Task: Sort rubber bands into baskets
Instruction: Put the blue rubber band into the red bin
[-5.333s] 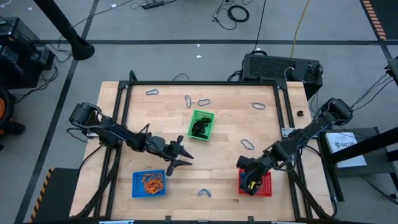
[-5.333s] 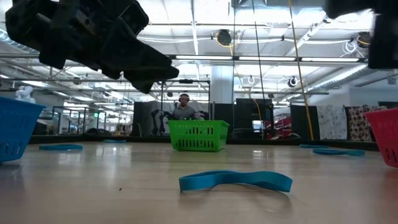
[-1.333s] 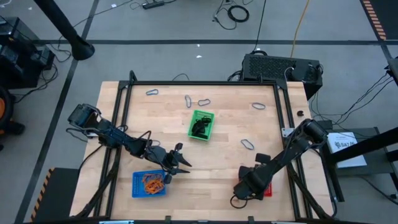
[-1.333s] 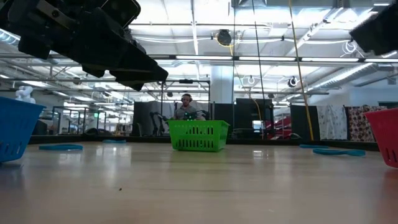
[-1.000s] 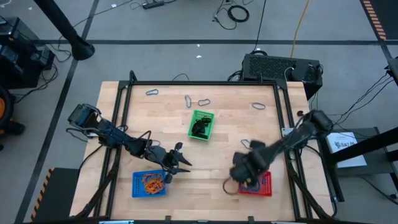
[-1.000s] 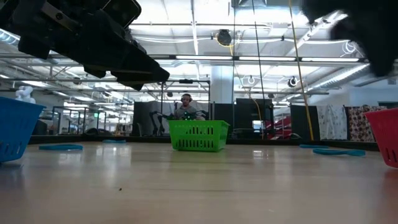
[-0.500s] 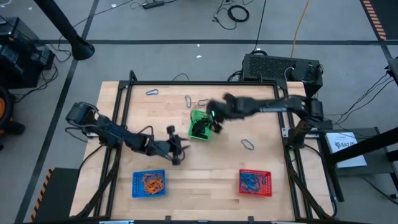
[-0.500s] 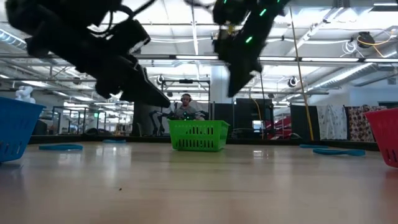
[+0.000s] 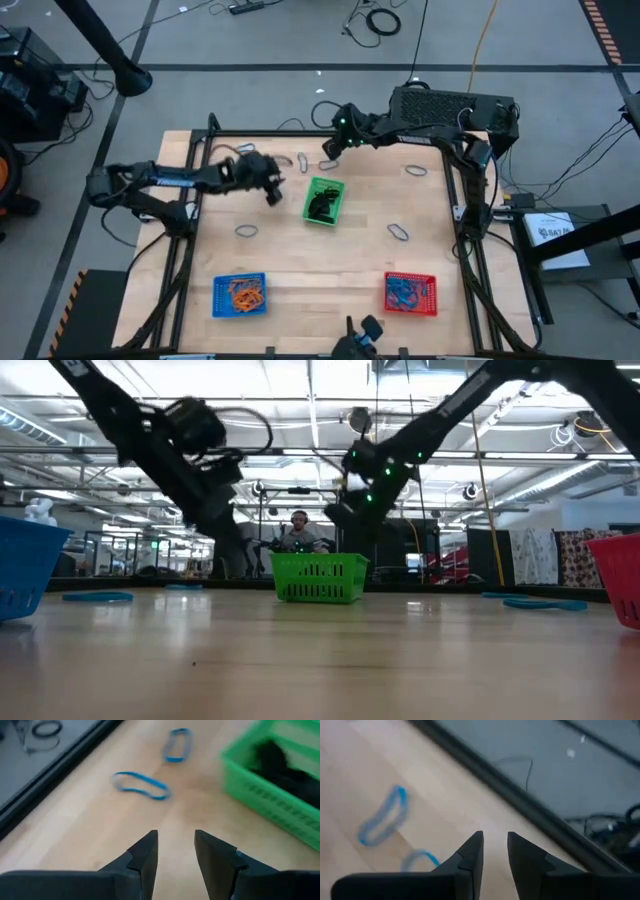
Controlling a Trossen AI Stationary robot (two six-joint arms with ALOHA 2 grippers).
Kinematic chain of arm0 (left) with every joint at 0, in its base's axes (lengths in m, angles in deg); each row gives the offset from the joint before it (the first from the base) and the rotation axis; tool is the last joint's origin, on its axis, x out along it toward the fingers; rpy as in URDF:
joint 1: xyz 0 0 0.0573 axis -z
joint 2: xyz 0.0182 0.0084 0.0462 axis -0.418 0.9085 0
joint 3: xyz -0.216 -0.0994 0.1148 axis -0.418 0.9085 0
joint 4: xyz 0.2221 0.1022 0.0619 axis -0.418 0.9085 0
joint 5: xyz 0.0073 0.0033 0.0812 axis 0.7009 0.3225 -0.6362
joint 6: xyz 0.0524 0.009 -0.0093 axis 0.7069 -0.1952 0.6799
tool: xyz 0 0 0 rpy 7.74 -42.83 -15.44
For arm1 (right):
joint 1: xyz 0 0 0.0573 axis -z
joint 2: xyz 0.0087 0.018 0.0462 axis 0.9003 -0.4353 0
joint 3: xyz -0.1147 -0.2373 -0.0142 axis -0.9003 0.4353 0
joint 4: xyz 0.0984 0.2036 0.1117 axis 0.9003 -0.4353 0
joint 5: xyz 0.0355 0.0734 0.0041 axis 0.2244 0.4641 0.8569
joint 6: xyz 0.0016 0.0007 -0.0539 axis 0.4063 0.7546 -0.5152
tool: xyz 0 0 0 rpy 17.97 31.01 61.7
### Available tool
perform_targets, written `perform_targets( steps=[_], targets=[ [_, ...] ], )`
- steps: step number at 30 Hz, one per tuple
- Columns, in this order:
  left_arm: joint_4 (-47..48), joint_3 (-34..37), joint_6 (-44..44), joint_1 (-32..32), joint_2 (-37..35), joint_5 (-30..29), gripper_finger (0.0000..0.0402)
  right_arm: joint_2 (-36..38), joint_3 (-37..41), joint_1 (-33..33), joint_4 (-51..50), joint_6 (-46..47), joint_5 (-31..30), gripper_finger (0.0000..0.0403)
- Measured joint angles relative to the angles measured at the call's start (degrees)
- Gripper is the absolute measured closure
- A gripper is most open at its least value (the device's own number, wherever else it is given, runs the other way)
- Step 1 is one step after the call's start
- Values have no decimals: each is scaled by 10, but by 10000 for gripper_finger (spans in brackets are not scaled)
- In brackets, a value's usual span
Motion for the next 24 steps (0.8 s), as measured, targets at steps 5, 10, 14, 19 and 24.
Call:
perform_targets(
  steps=[5,10,14,19,24],
  targets=[
    [-35,0,-1,-91,24,82,265,-38,-9,6,-38,-23,75,322],
    [-107,-3,0,-120,49,173,265,-63,-10,-7,-36,-46,100,322],
    [-113,-21,0,-124,60,209,265,-80,-10,-16,-38,-60,100,322],
    [-111,-31,0,-118,63,215,265,-77,-10,-29,-56,-74,98,322],
    [-108,-31,0,-114,63,215,265,-76,-16,-33,-106,-87,98,344]
  ],
)
